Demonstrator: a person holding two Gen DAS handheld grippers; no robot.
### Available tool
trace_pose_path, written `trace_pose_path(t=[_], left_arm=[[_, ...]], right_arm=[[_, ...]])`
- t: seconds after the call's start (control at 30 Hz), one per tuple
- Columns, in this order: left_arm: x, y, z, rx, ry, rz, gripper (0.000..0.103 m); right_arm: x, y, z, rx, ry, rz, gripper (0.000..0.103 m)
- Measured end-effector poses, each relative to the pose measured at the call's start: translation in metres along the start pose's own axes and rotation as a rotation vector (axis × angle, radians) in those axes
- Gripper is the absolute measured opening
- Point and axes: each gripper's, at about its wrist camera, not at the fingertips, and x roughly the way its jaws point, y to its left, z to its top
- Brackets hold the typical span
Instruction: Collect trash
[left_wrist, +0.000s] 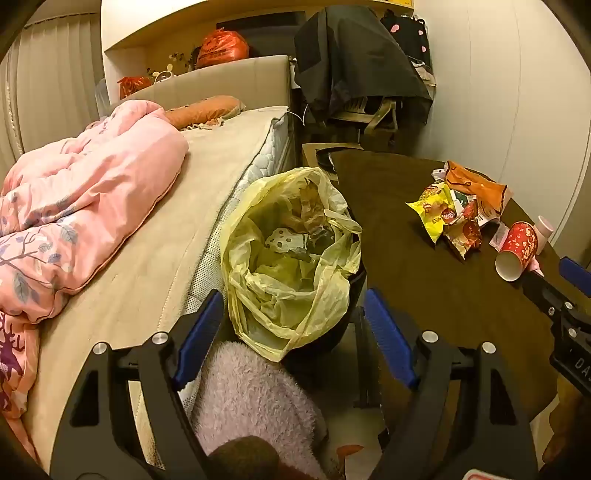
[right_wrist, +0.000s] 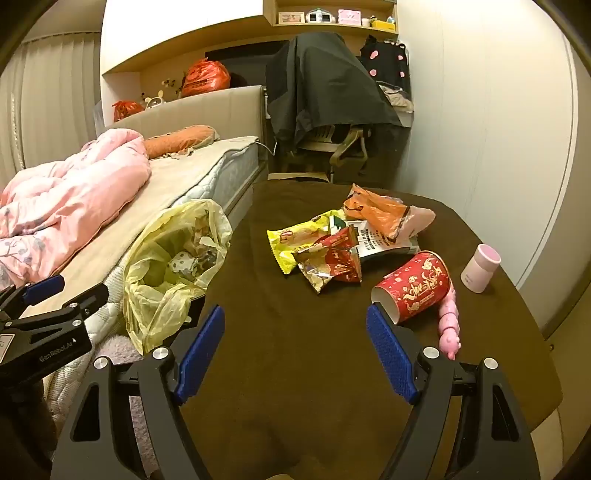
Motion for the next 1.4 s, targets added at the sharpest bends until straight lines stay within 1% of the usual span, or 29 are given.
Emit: trace_pose_path(t=[0.27, 0.3, 0.93, 1.23, 1.3, 1.4], left_arm=[[-0.004, 0.004, -0.002, -0.009, -0.008, -0.003, 0.075], [0.0, -0.003, 0.0, 0.003, 0.007, -0.001, 0.075], [0.0, -0.003, 0.001, -0.001, 0.006, -0.006, 0.075], [0.001, -0.011, 0.003, 0.001, 0.006, -0.008, 0.075], [0.001, -0.005, -0.002, -0.001, 0.005, -0.008, 0.075], [0.002, -0.008, -0.002, -0.002, 0.001, -0.005, 0.075]], right_arm=[[0.0, 0.002, -0.001, 0.002, 0.0, -0.016, 0.075], [0.003, -0.004, -0.001, 0.007, 0.005, 0.011, 0.075], [0.0, 0.004, -0.002, 0.009, 0.005, 0.01, 0.075], [0.0, 0.005, -0.002, 0.012, 0.001, 0.007, 0.075], [0.0, 0.005, -0.002, 0.012, 0.001, 0.007, 0.075], [-0.003, 0.005, -0.002, 0.015, 0.001, 0.006, 0.075]])
